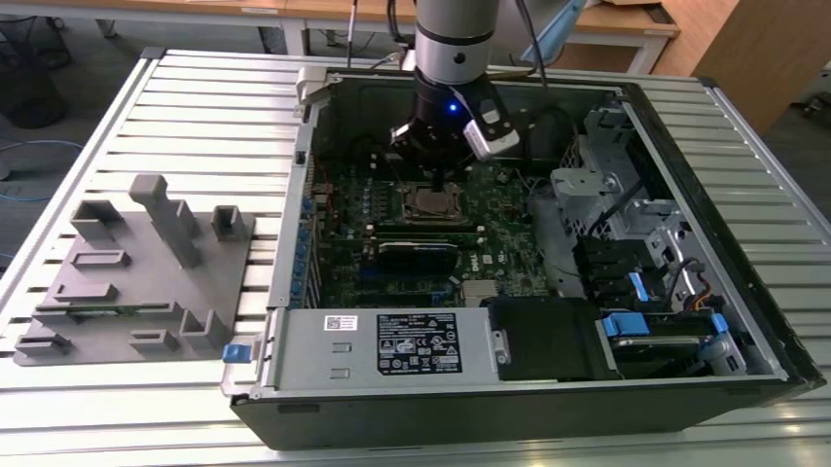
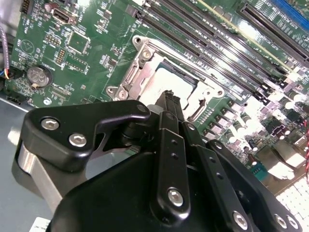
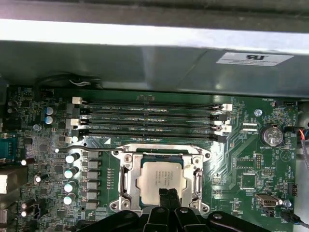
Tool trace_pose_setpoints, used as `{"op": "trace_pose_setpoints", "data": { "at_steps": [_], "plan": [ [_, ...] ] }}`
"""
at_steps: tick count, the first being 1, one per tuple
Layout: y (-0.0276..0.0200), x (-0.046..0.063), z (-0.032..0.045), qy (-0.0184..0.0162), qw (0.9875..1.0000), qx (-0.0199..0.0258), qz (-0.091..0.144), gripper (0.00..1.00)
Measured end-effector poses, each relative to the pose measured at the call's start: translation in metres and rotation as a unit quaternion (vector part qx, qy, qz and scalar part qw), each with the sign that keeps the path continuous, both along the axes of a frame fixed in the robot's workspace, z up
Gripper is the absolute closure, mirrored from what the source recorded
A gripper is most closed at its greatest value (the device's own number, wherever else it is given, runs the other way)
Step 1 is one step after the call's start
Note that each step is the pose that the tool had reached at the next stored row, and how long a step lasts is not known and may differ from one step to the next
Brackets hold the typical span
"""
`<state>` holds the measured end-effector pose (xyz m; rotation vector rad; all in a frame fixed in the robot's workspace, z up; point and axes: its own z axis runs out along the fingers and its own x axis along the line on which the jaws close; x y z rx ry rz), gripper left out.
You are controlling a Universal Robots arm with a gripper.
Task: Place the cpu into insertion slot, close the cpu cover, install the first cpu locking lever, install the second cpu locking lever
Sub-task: 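Install the first cpu locking lever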
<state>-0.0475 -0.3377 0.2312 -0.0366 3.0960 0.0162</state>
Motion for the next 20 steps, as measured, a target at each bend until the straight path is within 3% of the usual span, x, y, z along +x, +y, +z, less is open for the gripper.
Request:
{"op": "trace_pose_setpoints", "data": {
  "at_steps": [7, 20],
  "plan": [
    [0.0, -0.003, 0.0002, 0.0, 1.0, -0.0001, 0.0, 0.9],
    [0.0, -0.003, 0.0121, 0.0, 1.0, 0.0, 0.0, 0.9]
  ]
}}
